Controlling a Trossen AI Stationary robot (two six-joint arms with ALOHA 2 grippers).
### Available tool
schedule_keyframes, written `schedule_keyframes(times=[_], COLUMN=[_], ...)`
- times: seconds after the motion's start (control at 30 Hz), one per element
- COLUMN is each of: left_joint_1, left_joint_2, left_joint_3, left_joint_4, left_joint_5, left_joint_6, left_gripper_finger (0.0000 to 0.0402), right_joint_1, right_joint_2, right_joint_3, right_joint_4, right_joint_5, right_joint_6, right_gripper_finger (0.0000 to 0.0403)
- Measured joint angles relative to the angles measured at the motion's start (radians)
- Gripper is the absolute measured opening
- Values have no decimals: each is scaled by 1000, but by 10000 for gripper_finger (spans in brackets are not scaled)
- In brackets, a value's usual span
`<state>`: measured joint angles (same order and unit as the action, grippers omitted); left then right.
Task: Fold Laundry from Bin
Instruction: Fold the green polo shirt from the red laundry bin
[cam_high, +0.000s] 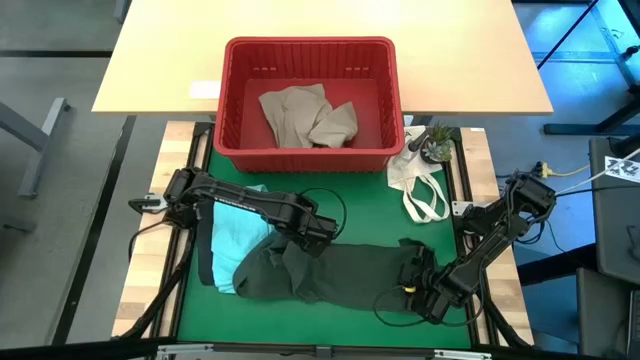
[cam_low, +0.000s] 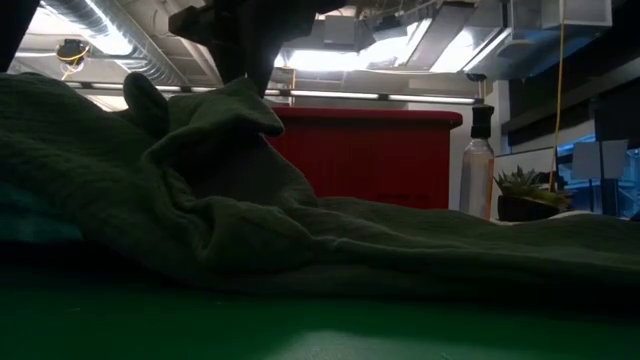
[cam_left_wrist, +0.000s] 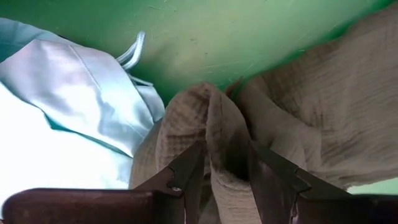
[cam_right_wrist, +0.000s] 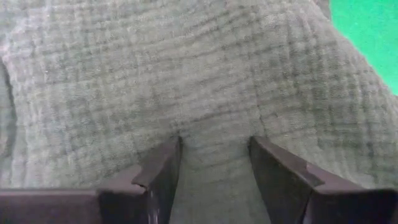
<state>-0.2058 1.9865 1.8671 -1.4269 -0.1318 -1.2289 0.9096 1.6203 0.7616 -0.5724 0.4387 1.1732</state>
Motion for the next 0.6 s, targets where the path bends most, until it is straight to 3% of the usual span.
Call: schedule_keyframes(times=[0.23,0.43,0.6], left_joint_1=[-4,-19,-48], left_joint_2=[16,23,14], left_joint_3=[0,0,0], left_joint_4=[9,17,-9], left_joint_5=[3,-10,-8], left_joint_6=[15,57,41], left_gripper_finger=[105,16,3], right_joint_1=[0,0,0], right_joint_2=[0,0,0], right_joint_3=[0,-1,-1], right_joint_4=[0,0,0], right_joint_5=[2,2,1], right_joint_6=[0,0,0], right_gripper_finger=[198,198,198])
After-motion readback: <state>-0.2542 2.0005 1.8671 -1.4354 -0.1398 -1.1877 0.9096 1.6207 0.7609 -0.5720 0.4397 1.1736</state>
